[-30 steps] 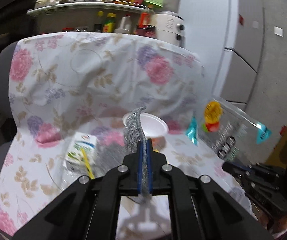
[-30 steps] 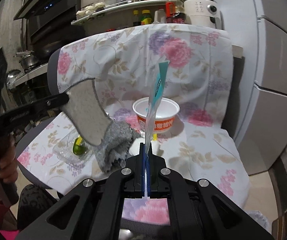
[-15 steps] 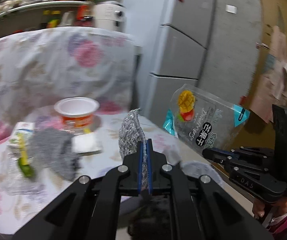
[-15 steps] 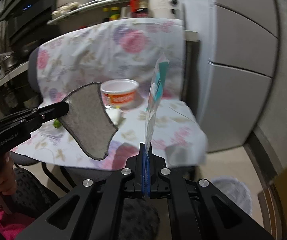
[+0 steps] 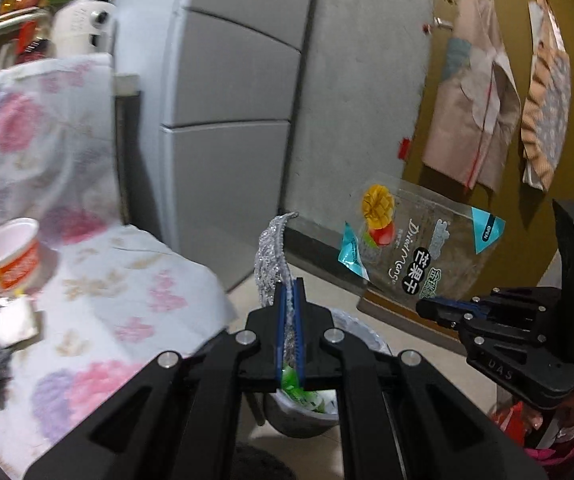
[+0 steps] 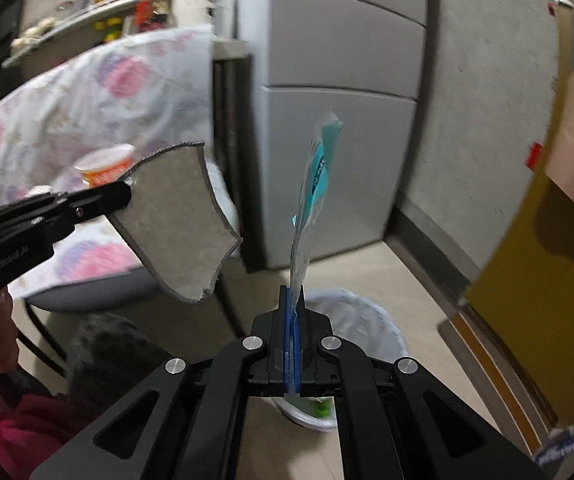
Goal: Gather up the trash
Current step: 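Carry wrapper and cloth to the bin and open both tools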
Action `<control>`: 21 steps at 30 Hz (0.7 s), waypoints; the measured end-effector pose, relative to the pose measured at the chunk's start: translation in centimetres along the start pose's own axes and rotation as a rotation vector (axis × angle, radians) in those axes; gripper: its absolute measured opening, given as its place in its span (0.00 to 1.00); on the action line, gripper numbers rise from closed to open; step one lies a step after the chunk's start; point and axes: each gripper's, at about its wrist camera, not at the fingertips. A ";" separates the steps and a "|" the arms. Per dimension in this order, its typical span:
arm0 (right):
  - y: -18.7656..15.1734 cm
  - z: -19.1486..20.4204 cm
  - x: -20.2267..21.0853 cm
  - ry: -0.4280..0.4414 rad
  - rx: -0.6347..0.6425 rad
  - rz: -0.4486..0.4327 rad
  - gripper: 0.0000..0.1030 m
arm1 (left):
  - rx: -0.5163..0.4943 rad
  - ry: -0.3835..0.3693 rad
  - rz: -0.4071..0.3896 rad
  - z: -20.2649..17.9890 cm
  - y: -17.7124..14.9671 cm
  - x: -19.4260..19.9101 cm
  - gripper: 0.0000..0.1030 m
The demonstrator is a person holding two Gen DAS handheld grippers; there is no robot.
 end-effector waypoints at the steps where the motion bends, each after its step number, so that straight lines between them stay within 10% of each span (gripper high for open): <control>1: -0.6 -0.8 -0.7 -0.004 -0.014 0.017 0.01 | -0.002 -0.008 0.009 -0.3 -0.1 -0.6 0.03; 16: -6.9 -6.0 -12.1 0.032 -0.176 0.303 0.07 | -0.018 -0.100 0.205 -1.7 -1.3 -12.0 0.05; 21: -7.2 -6.6 -12.8 0.010 -0.207 0.316 0.32 | 0.018 -0.093 0.231 -0.8 -1.7 -13.5 0.40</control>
Point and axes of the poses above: each gripper's, at about its wrist camera, not at the fingertips, and x roughly against the way its jaws point, z to its left, y to its top, and after that the axes turned 2 degrees about -y, right-handed
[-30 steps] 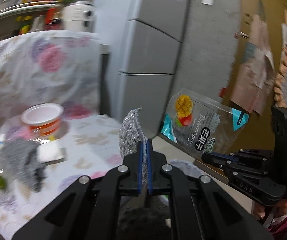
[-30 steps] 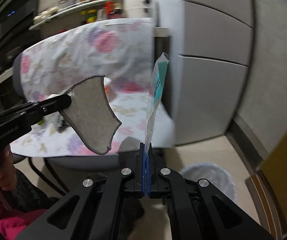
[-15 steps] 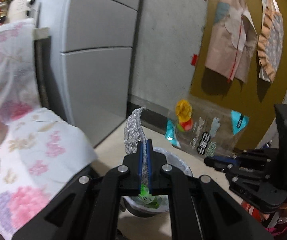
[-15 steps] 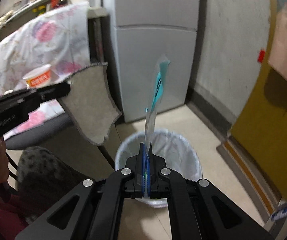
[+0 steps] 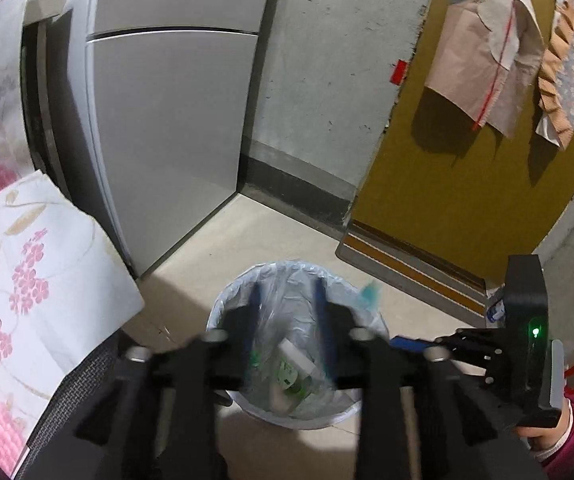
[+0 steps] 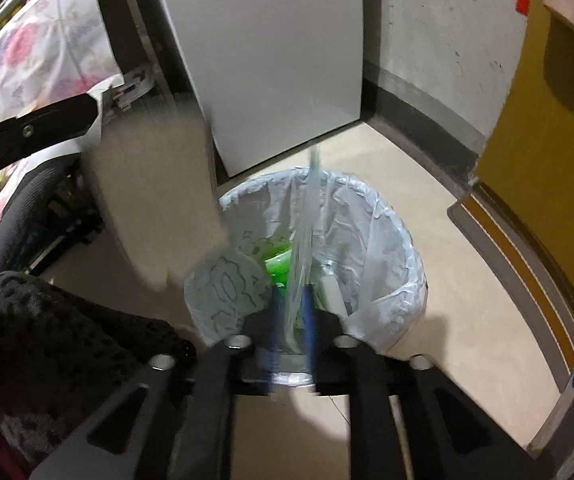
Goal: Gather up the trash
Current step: 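Carry wrapper and cloth to the bin and open both tools, then return both tools to the chair and approach the white tissue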
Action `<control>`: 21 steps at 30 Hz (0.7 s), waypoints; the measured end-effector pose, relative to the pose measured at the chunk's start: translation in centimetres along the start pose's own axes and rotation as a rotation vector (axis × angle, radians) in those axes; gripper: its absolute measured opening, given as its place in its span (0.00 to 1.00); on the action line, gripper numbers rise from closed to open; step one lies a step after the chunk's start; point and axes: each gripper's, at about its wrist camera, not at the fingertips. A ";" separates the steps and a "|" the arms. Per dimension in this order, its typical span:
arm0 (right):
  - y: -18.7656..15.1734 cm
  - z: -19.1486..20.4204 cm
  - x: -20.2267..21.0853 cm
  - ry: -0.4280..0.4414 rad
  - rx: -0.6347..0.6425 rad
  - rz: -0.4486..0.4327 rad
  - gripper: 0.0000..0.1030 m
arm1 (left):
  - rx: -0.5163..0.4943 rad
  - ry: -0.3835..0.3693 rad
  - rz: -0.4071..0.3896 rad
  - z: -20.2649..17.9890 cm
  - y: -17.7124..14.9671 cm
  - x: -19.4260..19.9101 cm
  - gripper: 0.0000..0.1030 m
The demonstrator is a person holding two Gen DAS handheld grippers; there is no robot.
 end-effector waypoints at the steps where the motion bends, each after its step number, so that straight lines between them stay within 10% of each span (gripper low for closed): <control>1: 0.0 0.0 0.2 -0.002 -0.003 -0.006 0.38 | 0.008 0.001 -0.003 0.2 0.0 0.1 0.42; 12: 3.1 1.1 10.1 -0.004 -0.047 -0.259 0.39 | 0.088 0.119 -0.109 4.1 0.1 7.0 0.43; 21: 5.7 10.6 15.7 0.223 0.093 -0.385 0.40 | 0.191 0.353 -0.181 8.8 -3.8 18.0 0.45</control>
Point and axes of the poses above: each gripper's, at about its wrist camera, not at the fingertips, and x roughly against the way its jaws point, z to its left, y to its top, and after that the axes turned 2 degrees about -y, right-handed
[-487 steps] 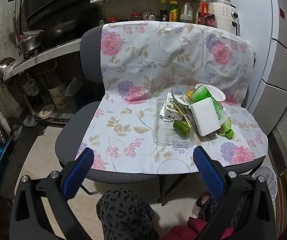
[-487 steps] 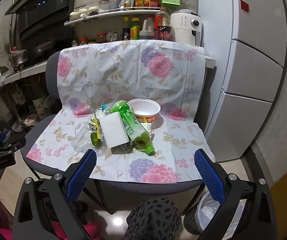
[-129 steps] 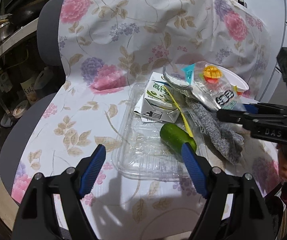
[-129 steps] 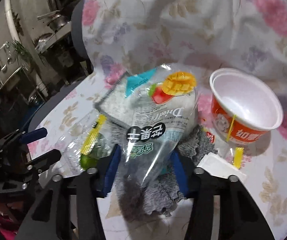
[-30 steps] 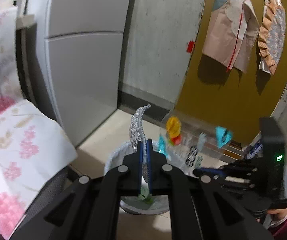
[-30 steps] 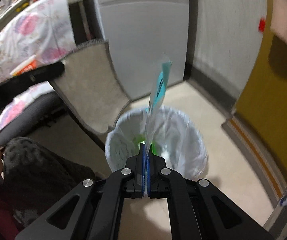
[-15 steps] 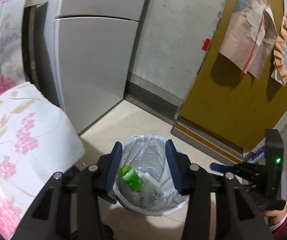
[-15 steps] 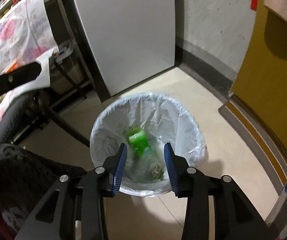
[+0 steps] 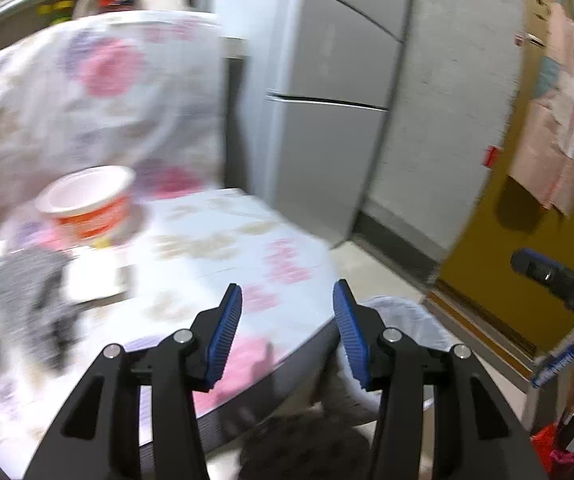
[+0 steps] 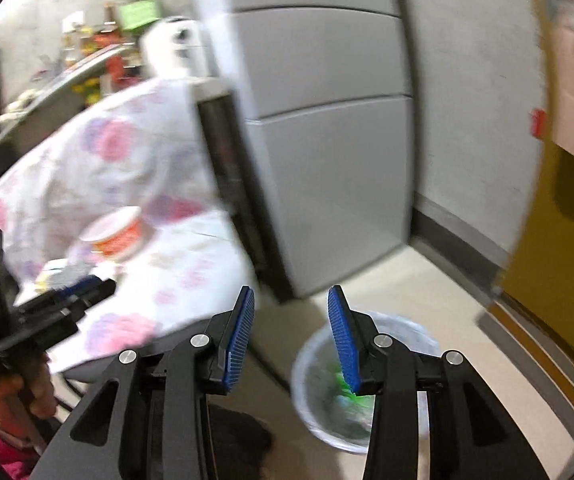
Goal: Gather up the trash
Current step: 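Return both tools to the chair and approach the white tissue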
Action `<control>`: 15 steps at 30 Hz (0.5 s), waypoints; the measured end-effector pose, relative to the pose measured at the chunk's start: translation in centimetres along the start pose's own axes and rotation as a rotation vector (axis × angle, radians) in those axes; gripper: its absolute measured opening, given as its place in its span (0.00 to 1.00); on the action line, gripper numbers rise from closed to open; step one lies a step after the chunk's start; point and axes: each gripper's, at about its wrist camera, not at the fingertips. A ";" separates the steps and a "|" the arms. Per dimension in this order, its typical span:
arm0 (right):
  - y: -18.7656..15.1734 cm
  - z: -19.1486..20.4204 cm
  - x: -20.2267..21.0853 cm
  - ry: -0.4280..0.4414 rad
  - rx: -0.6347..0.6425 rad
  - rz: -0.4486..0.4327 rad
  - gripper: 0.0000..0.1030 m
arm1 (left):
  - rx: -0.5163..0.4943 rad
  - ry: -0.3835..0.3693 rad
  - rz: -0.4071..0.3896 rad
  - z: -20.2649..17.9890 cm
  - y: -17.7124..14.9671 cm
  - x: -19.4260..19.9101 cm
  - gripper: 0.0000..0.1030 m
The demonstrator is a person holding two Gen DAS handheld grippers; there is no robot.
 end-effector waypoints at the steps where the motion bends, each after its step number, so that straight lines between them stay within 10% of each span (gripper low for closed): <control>1: 0.2 1.4 -0.2 0.033 0.022 0.005 0.42 | 0.011 0.025 -0.005 0.9 -0.3 1.0 0.45; 15: -0.8 19.6 -6.7 0.348 0.323 0.150 0.53 | 0.268 0.382 0.000 15.0 -5.9 11.5 0.51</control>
Point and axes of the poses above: each gripper's, at about its wrist camera, not at the fingertips, and x roughly against the way its jaws point, z to its left, y to its top, and after that the axes turned 2 degrees about -y, right-handed
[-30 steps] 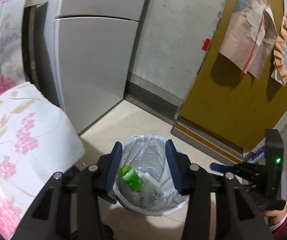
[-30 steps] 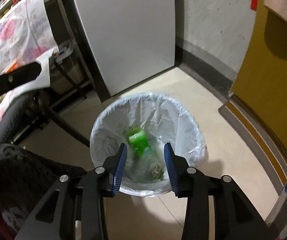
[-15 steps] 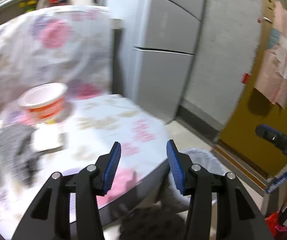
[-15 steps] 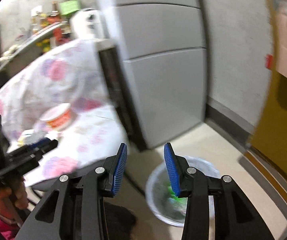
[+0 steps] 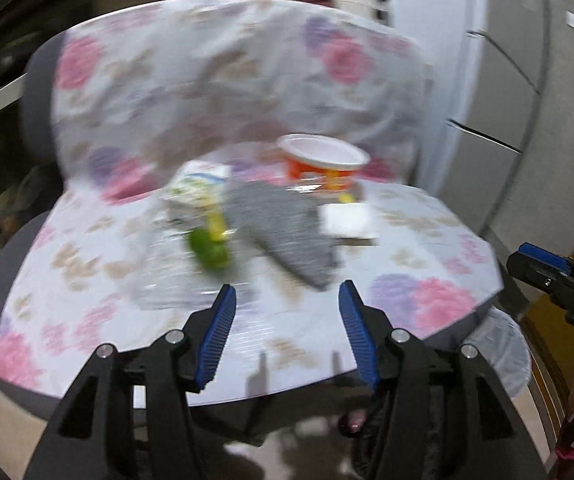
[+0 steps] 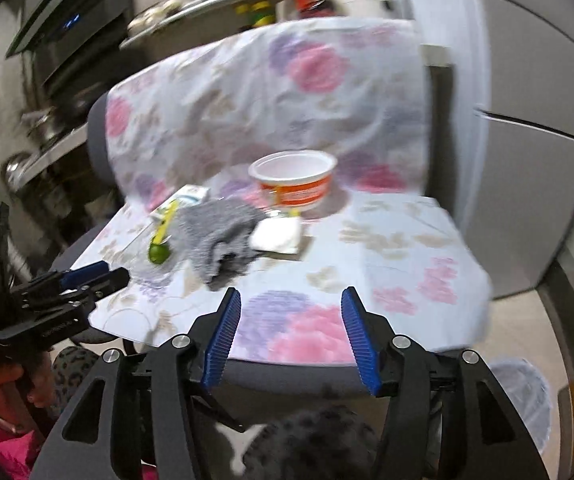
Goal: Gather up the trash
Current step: 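Return both tools to the chair and approach the white tissue, then grasp the white tissue with the right tool and lift it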
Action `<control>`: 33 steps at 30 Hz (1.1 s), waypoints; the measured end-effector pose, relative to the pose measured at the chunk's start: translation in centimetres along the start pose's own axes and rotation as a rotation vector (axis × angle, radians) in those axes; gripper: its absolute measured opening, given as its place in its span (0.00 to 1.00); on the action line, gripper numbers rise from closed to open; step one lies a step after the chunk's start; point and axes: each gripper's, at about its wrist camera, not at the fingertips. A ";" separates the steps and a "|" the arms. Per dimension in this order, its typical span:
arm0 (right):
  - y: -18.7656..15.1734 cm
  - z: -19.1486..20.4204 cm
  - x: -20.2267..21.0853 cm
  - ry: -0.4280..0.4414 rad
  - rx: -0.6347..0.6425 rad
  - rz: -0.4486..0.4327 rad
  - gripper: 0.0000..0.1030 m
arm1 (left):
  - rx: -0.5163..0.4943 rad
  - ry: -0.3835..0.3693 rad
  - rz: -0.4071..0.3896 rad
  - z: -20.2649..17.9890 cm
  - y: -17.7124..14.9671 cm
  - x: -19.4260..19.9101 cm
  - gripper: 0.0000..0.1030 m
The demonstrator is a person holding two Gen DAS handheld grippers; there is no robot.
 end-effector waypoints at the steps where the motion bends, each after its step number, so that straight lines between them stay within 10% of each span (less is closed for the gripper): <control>1: 0.2 0.4 -0.8 0.006 0.012 0.009 0.53 | 0.013 0.017 -0.001 0.9 -0.1 0.1 0.51; 11: 2.1 1.5 -8.8 0.005 0.042 0.091 0.53 | 0.102 0.112 0.022 6.5 0.7 -2.5 0.51; 33: 4.8 -0.9 -20.4 0.037 -0.017 0.244 0.49 | 0.027 0.079 0.059 3.9 1.9 -5.5 0.51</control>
Point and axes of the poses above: each gripper's, at about its wrist camera, not at the fingertips, and x roughly against the way its jaws point, z to its left, y to its top, and after that the axes turned 2 degrees about -y, right-handed
